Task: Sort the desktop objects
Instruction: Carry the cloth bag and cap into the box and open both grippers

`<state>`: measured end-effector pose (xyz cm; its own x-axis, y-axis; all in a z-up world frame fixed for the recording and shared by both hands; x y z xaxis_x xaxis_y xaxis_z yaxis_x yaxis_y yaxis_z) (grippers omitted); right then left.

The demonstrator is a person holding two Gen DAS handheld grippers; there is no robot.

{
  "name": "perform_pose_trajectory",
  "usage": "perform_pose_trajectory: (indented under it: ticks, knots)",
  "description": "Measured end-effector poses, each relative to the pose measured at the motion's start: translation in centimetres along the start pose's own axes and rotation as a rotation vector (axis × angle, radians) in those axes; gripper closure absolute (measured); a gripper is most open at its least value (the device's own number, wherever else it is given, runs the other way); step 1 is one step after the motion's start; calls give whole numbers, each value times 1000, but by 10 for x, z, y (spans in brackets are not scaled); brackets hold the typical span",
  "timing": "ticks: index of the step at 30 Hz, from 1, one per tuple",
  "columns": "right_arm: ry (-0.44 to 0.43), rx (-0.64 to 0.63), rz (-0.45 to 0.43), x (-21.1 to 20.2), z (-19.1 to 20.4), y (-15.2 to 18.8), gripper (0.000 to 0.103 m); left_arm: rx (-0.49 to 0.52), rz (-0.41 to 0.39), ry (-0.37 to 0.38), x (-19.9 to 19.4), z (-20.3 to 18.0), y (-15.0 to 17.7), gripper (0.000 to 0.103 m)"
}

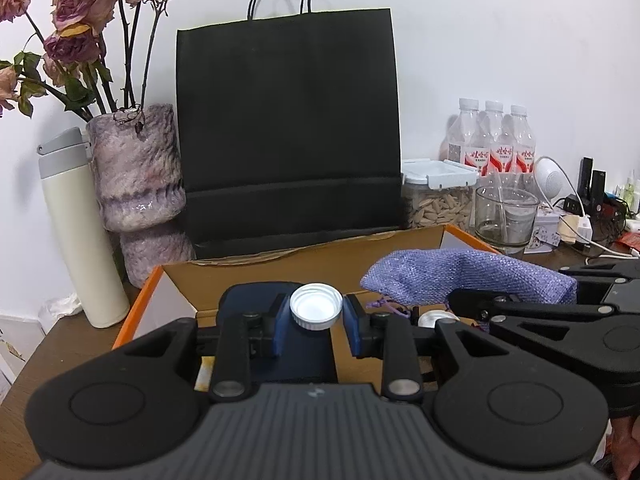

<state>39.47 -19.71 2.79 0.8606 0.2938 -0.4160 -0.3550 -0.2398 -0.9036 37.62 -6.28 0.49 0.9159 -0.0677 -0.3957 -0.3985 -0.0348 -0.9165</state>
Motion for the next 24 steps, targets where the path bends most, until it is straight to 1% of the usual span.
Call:
perform_pose_trajectory:
  ticks: [2,3,5,6,7,8,9,10,11,12,13,14,15,16,17,18,20,24]
  knots:
    - [-3,0,9,2,0,1,84,3,5,-7,1,-1,1,73]
    - [-1,2,12,2,0,2,83,5,6,-9,0,-1,2,72]
    - [4,3,14,1,0,2,81,8,4,-11,-1,-2,2,64]
    - [4,5,15,1,-1,2,78,11,-1,-13,-2,-2,2,62]
    - [3,7,15,0,-1,2,71,15,-4,-16,-3,-3,2,59]
    - [4,7,16,0,-1,2,61,20,-7,-18,-4,-4,2,57]
    - [7,5,16,-1,-1,2,59,20,-12,-28,-5,-4,2,55]
    - [24,2,17,-2,-1,2,55,21,-18,-39,-6,-3,1,51]
    - [35,-1,20,-2,-1,1,50,16,-24,-48,-6,-2,0,45]
    - [48,2,26,-2,-2,1,46,6,-29,-59,-7,0,-1,39]
    - [66,11,34,-2,-5,1,38,-8,-35,-73,-8,3,-2,27]
    - [82,22,40,-2,-8,1,30,-31,-46,-94,-10,7,-4,11]
    - [97,34,46,-2,-11,1,25,-50,-59,-112,-12,10,-6,3]
    - [106,51,48,-3,-15,1,14,-69,-78,-125,-14,14,-8,0]
    - [104,66,48,-3,-18,1,4,-83,-88,-122,-16,17,-10,0]
    - [98,79,51,-4,-21,1,0,-100,-90,-118,-17,20,-11,0]
    - [81,92,48,-5,-23,1,0,-118,-84,-118,-17,23,-13,0]
    - [72,67,50,-5,-18,1,0,-114,-78,-130,-17,24,-12,0]
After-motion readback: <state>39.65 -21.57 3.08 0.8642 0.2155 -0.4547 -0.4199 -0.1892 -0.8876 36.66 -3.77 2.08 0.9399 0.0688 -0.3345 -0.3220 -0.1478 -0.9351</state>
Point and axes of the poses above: each gripper's, at about its wrist camera, not at the fingertips, and x roughly the way its jaws point, z to its left, y to its underside, the point moved 3 cm from there along x, roughly the way its jaws point, and after that the axes turned 9 degrees about -x, right-handed, at the moved point
